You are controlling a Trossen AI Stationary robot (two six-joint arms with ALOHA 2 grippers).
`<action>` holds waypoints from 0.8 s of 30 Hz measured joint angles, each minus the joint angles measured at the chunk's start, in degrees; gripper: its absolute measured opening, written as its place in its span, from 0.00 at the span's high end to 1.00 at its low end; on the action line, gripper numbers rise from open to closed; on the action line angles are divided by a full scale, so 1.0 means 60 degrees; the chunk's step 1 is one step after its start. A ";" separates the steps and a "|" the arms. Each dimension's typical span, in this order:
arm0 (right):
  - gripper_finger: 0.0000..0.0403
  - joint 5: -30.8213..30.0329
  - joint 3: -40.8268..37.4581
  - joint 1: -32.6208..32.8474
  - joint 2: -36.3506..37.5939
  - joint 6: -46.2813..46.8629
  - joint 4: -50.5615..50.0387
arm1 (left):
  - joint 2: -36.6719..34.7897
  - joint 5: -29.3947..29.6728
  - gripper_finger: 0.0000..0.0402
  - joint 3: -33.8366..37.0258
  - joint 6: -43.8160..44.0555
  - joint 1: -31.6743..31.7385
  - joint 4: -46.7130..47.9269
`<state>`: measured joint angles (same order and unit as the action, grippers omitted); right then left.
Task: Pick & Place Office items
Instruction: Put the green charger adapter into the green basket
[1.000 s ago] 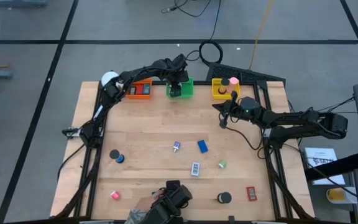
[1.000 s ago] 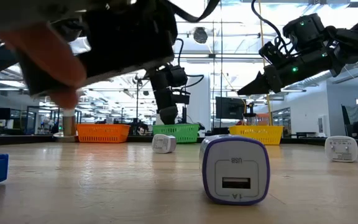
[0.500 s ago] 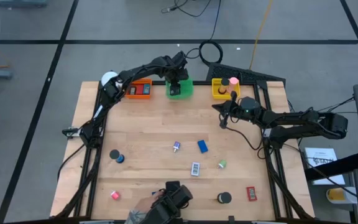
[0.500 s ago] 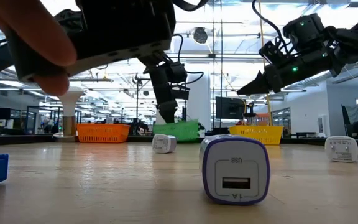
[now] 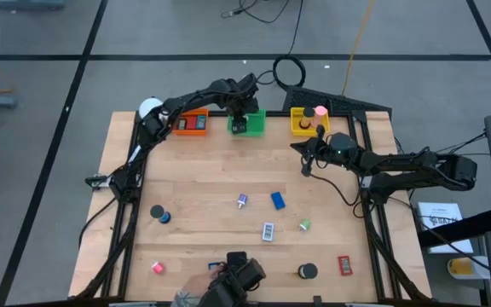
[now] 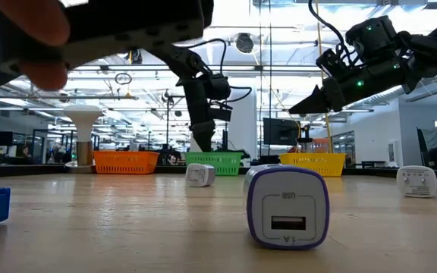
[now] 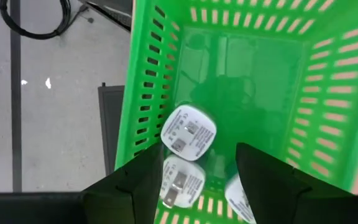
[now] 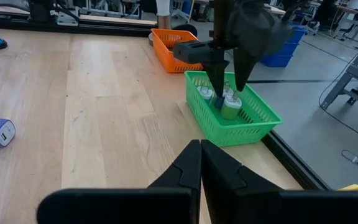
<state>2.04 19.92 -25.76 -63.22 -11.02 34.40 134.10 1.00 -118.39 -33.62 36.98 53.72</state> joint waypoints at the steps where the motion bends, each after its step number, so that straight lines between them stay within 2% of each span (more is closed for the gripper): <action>1: 1.00 0.0002 0.0000 -0.0002 0.0000 0.0002 -0.0002 | -0.0030 0.0018 0.49 0.0000 0.0067 -0.0002 -0.0024; 5: 1.00 0.0032 0.0000 -0.0003 0.0000 0.0002 0.0002 | -0.0205 0.0005 0.50 0.0000 0.0761 -0.0002 -0.0063; 9: 1.00 0.0195 0.0000 -0.0004 0.0000 0.0000 0.0013 | -0.0291 -0.0403 0.56 0.0000 0.2303 0.0000 -0.0040; 13: 1.00 0.0193 0.0000 -0.0004 0.0000 0.0002 0.0013 | -0.0261 -0.1007 0.67 0.0000 0.4577 0.0009 0.0069; 15: 1.00 0.0193 0.0000 -0.0004 0.0000 0.0002 0.0013 | -0.0229 -0.1092 0.74 0.0000 0.5196 0.0007 -0.0076; 21: 1.00 0.0197 0.0000 -0.0004 0.0000 0.0002 0.0019 | -0.0207 -0.1097 0.95 0.0004 0.5896 0.0020 -0.0902; 24: 1.00 0.0200 0.0000 -0.0004 0.0000 0.0007 0.0020 | -0.0204 -0.1093 0.99 0.0004 0.6131 0.0065 -0.1103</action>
<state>3.25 19.92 -25.78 -63.22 -10.97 34.52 132.88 -5.57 -118.37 3.16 37.37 47.11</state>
